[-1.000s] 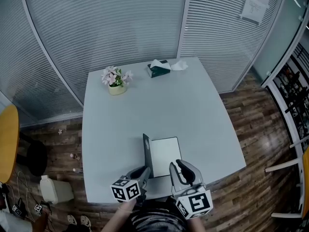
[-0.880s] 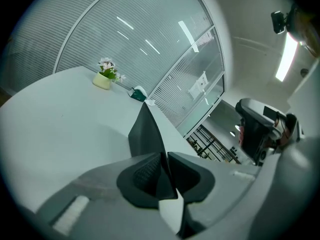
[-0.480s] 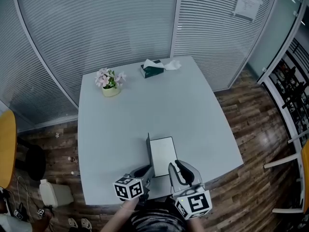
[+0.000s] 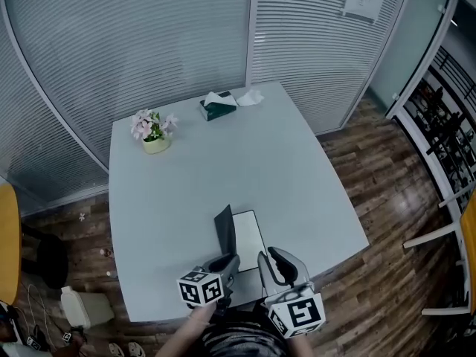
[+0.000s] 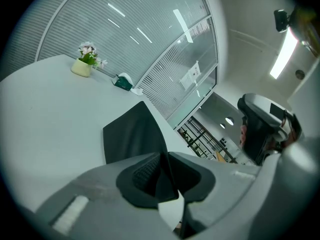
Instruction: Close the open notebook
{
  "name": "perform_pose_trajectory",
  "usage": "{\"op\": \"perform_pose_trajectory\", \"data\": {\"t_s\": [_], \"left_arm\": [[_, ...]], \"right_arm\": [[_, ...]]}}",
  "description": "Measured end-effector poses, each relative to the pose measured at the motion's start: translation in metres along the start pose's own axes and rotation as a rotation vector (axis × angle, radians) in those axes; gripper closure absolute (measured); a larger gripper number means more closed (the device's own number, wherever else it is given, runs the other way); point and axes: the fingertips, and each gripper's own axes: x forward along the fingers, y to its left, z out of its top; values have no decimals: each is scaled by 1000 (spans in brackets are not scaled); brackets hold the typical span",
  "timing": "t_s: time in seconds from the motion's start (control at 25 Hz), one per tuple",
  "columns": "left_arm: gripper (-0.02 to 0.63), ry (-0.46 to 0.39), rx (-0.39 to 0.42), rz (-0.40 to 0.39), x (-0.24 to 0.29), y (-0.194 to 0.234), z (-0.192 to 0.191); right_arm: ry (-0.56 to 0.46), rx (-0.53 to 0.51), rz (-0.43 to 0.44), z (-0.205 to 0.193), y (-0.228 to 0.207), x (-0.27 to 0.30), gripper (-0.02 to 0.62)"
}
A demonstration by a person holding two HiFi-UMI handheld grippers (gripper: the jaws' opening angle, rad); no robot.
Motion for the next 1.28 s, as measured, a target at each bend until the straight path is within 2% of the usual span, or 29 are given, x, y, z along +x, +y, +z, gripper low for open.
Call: {"op": "perform_pose_trajectory", "data": {"t_s": [0.68,1.28], "left_arm": [[532,99,-18,-18,44,-13,-18],[514,189,-26,20,81,-8,-39]], "right_arm": [[23,12,-52,-5,-26,-10,525],[54,25,-103,-13,-49,-15,525]]}}
